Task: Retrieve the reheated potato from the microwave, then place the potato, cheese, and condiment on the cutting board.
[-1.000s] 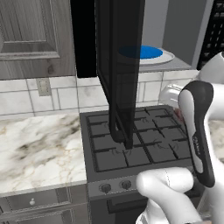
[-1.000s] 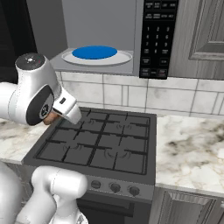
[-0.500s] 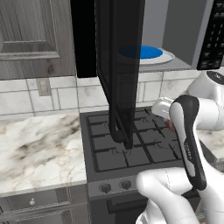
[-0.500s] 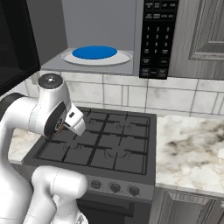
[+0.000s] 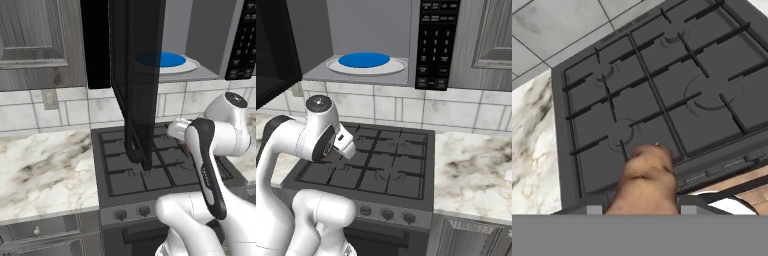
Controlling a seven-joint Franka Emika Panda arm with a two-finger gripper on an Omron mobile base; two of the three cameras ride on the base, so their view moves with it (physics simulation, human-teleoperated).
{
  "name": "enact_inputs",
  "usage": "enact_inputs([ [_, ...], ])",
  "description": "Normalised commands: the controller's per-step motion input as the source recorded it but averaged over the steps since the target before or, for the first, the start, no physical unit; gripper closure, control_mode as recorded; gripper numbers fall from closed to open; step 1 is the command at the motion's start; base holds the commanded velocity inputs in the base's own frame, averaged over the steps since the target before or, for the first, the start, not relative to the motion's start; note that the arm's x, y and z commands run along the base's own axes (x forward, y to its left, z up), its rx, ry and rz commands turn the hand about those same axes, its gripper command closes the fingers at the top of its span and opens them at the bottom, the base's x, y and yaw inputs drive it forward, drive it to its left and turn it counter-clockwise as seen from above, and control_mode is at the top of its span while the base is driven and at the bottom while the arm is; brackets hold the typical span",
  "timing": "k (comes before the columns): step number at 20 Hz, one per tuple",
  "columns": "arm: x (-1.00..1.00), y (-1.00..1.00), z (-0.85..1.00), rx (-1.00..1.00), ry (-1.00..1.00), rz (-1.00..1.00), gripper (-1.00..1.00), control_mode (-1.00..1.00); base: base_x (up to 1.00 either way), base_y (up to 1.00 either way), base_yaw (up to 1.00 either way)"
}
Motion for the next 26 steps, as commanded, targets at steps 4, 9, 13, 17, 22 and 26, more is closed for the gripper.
enact_inputs([
  [4,0.17,0.04,-0.08,-0.02,0.0,0.0,1.0,-1.0,0.0,0.0,0.0],
  [9,0.42,0.1,-0.23,-0.13,0.02,0.0,1.0,-1.0,0.0,0.0,0.0],
  [13,0.25,0.03,-0.12,-0.09,0.01,0.0,1.0,-1.0,0.0,0.0,0.0],
  [17,0.0,0.0,0.0,0.0,0.0,0.0,1.0,-1.0,0.0,0.0,0.0],
  [22,0.0,0.0,0.0,0.0,0.0,0.0,1.0,-1.0,0.0,0.0,0.0],
  [26,0.0,0.0,0.0,0.0,0.0,0.0,1.0,-1.0,0.0,0.0,0.0],
])
